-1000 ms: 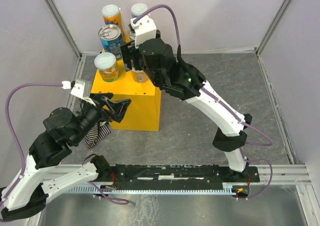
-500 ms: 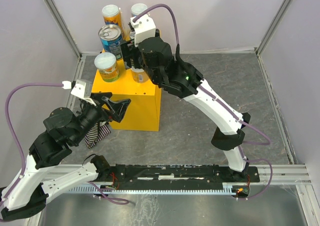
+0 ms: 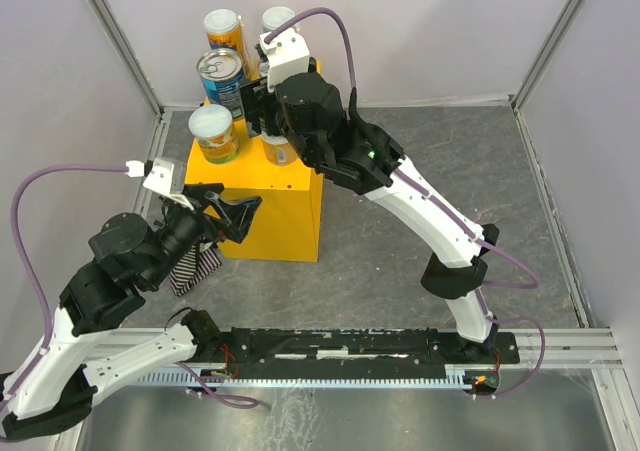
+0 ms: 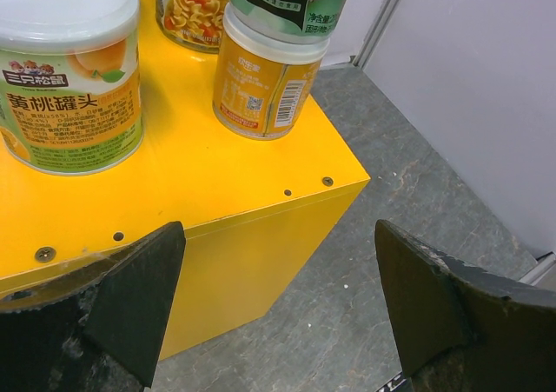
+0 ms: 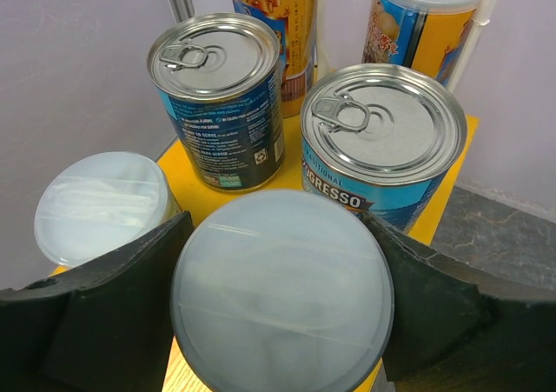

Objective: Place and organize the canned foods onto the counter
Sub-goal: Place the canned food on the counter.

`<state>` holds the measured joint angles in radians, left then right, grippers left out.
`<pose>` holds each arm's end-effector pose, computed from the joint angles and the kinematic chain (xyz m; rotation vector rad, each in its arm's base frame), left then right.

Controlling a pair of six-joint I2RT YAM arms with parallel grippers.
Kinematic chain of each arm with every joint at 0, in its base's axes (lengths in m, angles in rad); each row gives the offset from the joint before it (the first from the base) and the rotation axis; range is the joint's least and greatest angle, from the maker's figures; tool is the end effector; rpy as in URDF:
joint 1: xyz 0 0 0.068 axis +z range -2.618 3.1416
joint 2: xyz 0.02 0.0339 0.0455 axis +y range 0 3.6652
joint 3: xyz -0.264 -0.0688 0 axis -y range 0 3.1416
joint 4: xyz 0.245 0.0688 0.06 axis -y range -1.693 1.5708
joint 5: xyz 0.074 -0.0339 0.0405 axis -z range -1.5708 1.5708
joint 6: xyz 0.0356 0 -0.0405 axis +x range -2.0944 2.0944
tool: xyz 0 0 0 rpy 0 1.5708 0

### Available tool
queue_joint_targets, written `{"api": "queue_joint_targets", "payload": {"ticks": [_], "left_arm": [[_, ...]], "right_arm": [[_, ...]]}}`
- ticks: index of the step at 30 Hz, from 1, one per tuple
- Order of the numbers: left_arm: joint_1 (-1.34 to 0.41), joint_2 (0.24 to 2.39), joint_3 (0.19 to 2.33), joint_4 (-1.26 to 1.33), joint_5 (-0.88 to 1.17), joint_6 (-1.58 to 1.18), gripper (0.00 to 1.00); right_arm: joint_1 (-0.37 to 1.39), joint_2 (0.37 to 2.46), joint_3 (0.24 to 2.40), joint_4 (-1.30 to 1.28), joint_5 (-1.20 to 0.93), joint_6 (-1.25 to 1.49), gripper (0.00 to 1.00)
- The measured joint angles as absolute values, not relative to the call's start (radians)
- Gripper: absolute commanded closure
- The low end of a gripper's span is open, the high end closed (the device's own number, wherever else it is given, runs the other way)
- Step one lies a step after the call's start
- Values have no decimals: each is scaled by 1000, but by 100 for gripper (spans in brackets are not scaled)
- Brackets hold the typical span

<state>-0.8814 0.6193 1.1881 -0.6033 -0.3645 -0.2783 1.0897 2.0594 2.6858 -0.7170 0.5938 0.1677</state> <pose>0.0647 -0.0585 0.4456 0.2046 1.6238 -0.6045 0.2075 0.3545 0.5295 -0.3123 1.6370 0.4649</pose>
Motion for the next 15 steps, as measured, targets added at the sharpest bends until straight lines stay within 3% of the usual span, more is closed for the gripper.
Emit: {"api": "queue_joint_targets", "payload": {"ticks": [15], "left_arm": [[-881,623,1188,-603,-365,-276,4]], "right_arm": [[1090,2060,2686,-711,583,172,19]]}}
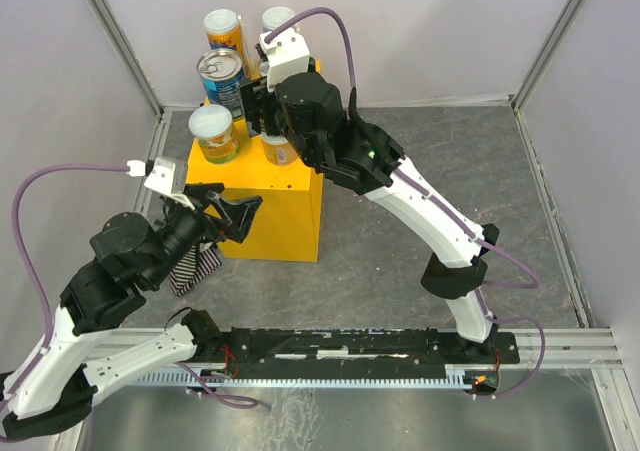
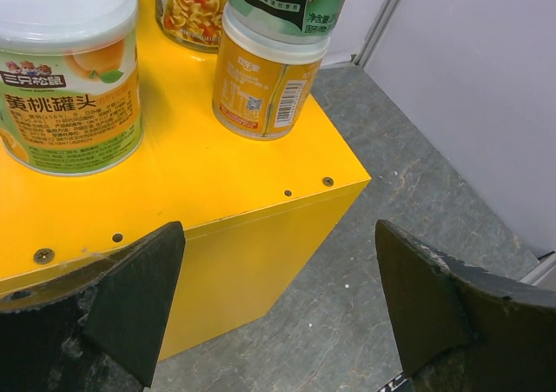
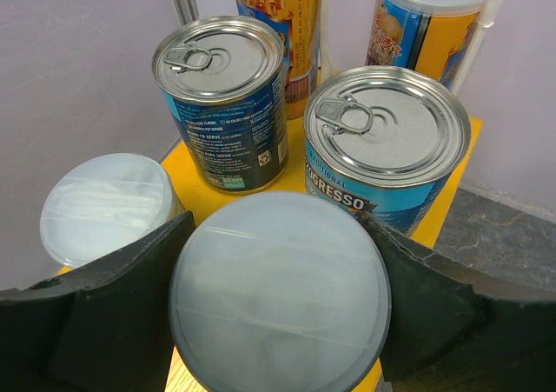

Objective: Place and organize the canned foods onto the counter
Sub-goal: Place the canned food on the counter.

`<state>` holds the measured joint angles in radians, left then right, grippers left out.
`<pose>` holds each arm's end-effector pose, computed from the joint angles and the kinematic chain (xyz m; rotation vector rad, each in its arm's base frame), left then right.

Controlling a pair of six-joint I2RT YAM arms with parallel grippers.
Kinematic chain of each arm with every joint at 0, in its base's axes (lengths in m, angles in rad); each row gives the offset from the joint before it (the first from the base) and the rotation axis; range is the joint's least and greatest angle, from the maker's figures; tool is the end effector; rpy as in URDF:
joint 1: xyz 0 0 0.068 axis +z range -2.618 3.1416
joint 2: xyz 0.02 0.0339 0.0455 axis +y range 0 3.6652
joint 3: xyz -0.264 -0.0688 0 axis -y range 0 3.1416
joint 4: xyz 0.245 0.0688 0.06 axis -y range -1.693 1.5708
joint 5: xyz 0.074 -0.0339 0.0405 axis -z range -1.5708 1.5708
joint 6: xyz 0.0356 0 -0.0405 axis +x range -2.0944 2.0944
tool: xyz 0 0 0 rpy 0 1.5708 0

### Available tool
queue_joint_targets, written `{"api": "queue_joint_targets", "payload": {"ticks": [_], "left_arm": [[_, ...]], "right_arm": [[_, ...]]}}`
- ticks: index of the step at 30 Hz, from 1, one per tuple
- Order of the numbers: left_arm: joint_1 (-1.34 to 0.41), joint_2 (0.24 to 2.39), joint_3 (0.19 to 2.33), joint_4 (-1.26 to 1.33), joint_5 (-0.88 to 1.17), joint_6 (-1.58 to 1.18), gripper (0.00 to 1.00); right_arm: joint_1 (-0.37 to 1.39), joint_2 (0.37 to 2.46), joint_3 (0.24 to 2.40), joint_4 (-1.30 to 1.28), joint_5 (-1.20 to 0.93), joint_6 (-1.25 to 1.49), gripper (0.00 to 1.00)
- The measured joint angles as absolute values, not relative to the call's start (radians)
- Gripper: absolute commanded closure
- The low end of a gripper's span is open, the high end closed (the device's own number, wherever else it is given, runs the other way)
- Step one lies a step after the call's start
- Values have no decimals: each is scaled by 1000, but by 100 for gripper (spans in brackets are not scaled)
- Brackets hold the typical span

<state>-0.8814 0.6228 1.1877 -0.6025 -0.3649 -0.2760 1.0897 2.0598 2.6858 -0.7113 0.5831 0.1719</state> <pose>0.0655 -0.0595 0.4453 0.2074 1.6261 -0.6009 0.2074 0.3550 0.5299 -0.3143 1.6339 0.4799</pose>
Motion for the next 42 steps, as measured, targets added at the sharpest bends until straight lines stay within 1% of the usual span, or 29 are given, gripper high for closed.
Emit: {"api": "queue_joint_targets", "payload": {"ticks": [21,24,28,42], "left_arm": [[-881,627,1188,-595,-365,-276,4],[-881,627,1188,-595,-365,-276,4],[-881,627,1188,-595,-365,-276,4],[-881,627,1188,-595,-365,-276,3]], "right_arm": [[1092,2060,2686,-711,579,179,20],[1093,2060,2686,-711,579,179,16],[1095,2060,2685,-712,578,180,1],[1100,2060,2679,-712,583,178,1]]}}
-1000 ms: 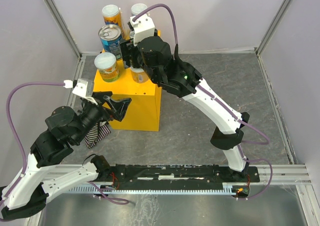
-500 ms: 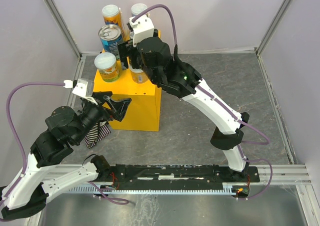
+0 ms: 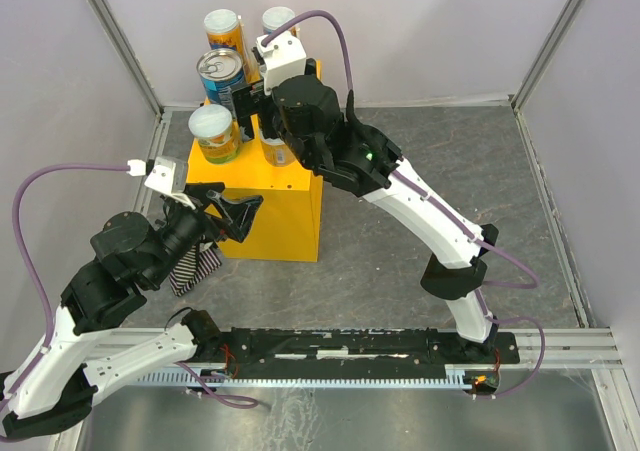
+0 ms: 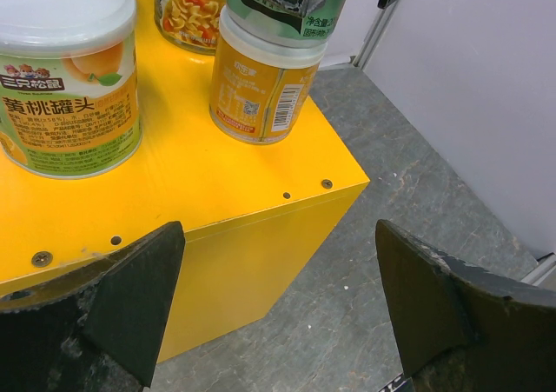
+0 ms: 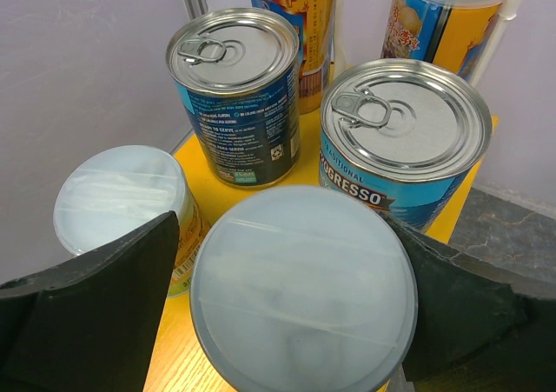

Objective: Place and organize the canned foods onto the counter
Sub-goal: Place the canned food on the counter.

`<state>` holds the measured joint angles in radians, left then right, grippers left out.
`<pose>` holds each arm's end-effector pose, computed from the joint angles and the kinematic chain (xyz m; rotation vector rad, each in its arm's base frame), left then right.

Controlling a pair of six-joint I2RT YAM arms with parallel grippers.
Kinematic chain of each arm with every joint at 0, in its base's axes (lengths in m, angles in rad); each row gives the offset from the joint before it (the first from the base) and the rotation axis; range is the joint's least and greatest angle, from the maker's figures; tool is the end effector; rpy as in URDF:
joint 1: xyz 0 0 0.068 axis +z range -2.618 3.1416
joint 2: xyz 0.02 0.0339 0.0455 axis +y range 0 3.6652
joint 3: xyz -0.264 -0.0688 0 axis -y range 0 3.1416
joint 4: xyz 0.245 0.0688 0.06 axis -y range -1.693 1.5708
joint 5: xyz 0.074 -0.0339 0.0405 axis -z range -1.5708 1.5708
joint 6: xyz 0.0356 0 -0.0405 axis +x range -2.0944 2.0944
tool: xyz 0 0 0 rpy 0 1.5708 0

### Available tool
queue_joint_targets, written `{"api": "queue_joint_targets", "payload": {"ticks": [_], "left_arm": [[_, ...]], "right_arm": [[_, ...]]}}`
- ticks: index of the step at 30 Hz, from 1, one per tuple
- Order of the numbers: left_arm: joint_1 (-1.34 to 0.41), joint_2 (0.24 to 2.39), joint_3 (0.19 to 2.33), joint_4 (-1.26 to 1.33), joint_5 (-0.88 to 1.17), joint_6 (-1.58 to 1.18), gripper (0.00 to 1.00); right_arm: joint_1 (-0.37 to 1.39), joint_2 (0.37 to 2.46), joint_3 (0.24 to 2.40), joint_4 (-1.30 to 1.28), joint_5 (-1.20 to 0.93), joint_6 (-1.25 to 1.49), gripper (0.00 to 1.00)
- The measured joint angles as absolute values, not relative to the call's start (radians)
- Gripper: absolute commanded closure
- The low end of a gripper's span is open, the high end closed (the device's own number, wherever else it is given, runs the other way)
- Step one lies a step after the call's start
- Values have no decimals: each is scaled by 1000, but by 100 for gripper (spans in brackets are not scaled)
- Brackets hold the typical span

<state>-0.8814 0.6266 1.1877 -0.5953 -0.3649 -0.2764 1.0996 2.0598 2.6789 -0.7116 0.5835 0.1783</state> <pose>0.0663 -0.0605 0.4458 0.2057 1.6232 -0.6029 0.2045 0.3582 0.5280 -0.3212 1.6396 0.4875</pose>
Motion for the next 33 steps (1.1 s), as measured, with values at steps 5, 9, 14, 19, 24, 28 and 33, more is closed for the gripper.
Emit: {"api": "queue_joint_targets", "payload": {"ticks": [5,9,14,19,24,28,33], "left_arm": [[-881,627,1188,-595,-365,-276,3],[-881,627,1188,-595,-365,-276,3],[-881,627,1188,-595,-364,-276,3],[-881,627,1188,-595,-365,-276,3],[-881,628,1188,-595,-364,-276,3],[-881,630,1188,-595,-364,-276,3],[-881,630,1188,-595,-364,-276,3]], "right_arm": [[1100,2060,2675,-711,584,178,1],[1100,2060,2670,-711,585,178,1],[1100,2060,2667,-711,587,176,1],[1100,2059,2662,-710,588,175,1],[1100,2058,2655,-710,588,174,1],[1102,2057,2653,-709,595,172,1],[1111,2048,2635,-703,607,167,1]]}}
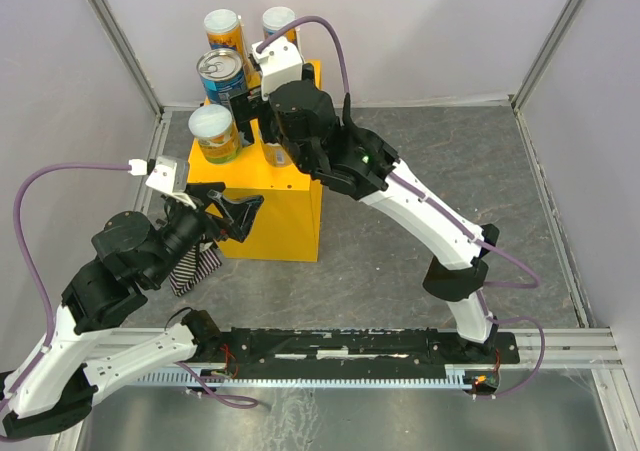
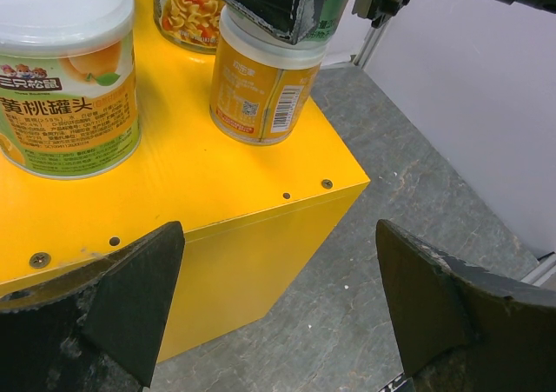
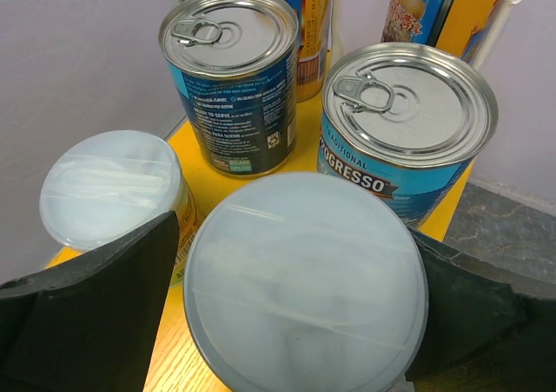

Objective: Place and organize the canned foods onto the counter
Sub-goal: Place the canned food on the counter.

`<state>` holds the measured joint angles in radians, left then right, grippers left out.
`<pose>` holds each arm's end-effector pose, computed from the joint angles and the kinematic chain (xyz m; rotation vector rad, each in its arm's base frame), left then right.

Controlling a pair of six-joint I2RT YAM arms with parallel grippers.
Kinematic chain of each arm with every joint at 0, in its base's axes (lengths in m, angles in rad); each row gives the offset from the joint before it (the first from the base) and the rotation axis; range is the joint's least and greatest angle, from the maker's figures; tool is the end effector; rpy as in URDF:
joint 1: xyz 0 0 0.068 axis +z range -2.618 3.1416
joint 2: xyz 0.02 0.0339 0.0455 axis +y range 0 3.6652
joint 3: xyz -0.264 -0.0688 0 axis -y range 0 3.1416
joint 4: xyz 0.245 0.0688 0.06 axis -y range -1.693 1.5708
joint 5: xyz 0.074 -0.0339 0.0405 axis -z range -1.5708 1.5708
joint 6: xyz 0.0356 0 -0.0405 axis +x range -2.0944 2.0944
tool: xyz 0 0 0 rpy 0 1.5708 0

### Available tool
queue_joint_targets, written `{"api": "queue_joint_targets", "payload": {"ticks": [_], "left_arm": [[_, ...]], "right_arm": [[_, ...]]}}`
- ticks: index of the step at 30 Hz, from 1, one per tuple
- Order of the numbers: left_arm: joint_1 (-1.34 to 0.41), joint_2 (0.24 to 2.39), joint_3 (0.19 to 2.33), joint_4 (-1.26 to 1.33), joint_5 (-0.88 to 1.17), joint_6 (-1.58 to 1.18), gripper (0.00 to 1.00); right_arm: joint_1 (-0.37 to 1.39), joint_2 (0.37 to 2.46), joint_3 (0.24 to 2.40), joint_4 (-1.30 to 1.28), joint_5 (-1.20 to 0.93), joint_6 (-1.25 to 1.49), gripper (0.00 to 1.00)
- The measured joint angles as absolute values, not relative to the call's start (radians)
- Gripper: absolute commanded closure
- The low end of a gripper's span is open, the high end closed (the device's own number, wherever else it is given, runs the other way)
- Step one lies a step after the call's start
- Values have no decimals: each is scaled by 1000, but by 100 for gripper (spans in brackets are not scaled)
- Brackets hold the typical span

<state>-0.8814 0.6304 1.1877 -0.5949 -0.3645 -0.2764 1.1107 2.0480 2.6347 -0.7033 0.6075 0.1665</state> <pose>0.0671 -0.0615 0.4456 0.2074 1.6261 -0.6015 0.2023 0.3625 0.5216 -0.3353 1.6528 0.4527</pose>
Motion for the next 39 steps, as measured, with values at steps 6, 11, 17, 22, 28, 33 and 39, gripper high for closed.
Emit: {"api": "queue_joint_targets", "payload": {"ticks": [6,11,17,22,28,33,39], "left_arm": [[-881,630,1188,-595,-364,-276,3],[-881,630,1188,-595,-364,-277,3],[-881,630,1188,-595,-364,-277,4],[-881,630,1188,-595,-363,-277,4],[-881,626,1188,-595,-363,-278,4],[-881,625,1188,-596,-361,-278,4],[-881,618,1188,-596,-361,-279,4]], "right_arm": [[1116,2031,2614,-702,612,160,1],[1121,2020,2601,-701,614,160,1],[1124,1997,2569,-691,630,159,1],[1124,1992,2549,-688,637,159,1],[1126,1982,2527,-688,640,159,1],[1132,1960,2506,-688,641,159,1],[1145,1930,2492,-688,653,155,1]]}}
